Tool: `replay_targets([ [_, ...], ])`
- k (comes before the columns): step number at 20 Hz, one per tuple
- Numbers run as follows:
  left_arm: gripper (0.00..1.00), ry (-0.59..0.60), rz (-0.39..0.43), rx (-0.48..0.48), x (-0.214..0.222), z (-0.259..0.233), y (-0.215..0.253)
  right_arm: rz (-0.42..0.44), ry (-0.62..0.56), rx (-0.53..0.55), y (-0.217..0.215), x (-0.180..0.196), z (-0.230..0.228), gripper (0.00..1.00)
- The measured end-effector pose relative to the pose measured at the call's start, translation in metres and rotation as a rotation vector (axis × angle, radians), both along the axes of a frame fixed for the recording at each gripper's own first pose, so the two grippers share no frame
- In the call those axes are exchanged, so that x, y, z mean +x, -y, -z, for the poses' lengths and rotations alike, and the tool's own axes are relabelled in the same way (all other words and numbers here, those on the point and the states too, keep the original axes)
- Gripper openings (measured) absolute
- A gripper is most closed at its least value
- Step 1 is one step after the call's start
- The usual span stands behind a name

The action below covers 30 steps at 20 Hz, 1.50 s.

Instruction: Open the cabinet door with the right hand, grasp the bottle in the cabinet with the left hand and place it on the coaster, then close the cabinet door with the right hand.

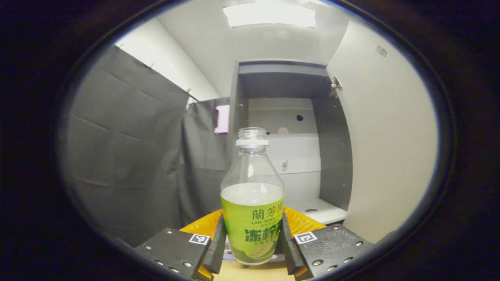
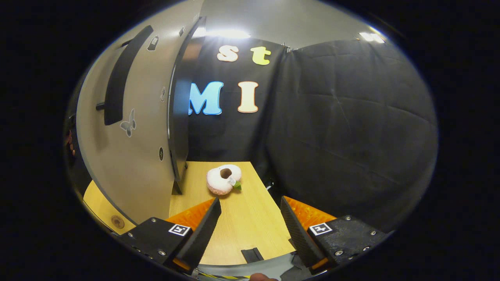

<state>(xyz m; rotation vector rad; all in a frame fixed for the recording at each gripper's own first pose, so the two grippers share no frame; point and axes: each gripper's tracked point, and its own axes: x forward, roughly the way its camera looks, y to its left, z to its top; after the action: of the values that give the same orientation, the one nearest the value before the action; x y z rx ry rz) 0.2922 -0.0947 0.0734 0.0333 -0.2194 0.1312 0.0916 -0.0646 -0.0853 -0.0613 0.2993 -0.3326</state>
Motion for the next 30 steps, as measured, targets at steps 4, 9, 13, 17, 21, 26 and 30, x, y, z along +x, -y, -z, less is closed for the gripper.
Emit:
replay_targets([
  [4,0.67,0.037,-0.154,0.025,0.014,0.006,-0.01,-0.029,0.018,0.06,0.029,-0.003,0.027,0.95],
  [9,0.63,-0.06,-0.245,0.043,0.063,0.029,-0.03,-0.121,-0.102,-0.006,0.021,-0.018,0.096,0.95],
  [13,0.63,-0.098,-0.295,0.0,0.119,0.035,-0.054,-0.217,-0.2,-0.035,-0.002,-0.027,0.152,0.96],
  [17,0.63,-0.121,-0.301,-0.006,0.143,0.044,-0.072,-0.25,-0.282,-0.058,-0.011,-0.053,0.182,0.96],
  [21,0.64,-0.141,-0.271,-0.065,0.185,0.045,-0.114,-0.249,-0.277,-0.077,-0.015,-0.057,0.171,0.96],
  [26,0.77,-0.13,-0.259,-0.071,0.172,0.061,-0.098,-0.298,-0.275,-0.098,-0.041,-0.054,0.171,0.96],
  [30,0.82,-0.096,-0.253,-0.017,0.164,0.03,-0.096,-0.333,-0.281,-0.094,-0.055,-0.053,0.175,0.96],
])
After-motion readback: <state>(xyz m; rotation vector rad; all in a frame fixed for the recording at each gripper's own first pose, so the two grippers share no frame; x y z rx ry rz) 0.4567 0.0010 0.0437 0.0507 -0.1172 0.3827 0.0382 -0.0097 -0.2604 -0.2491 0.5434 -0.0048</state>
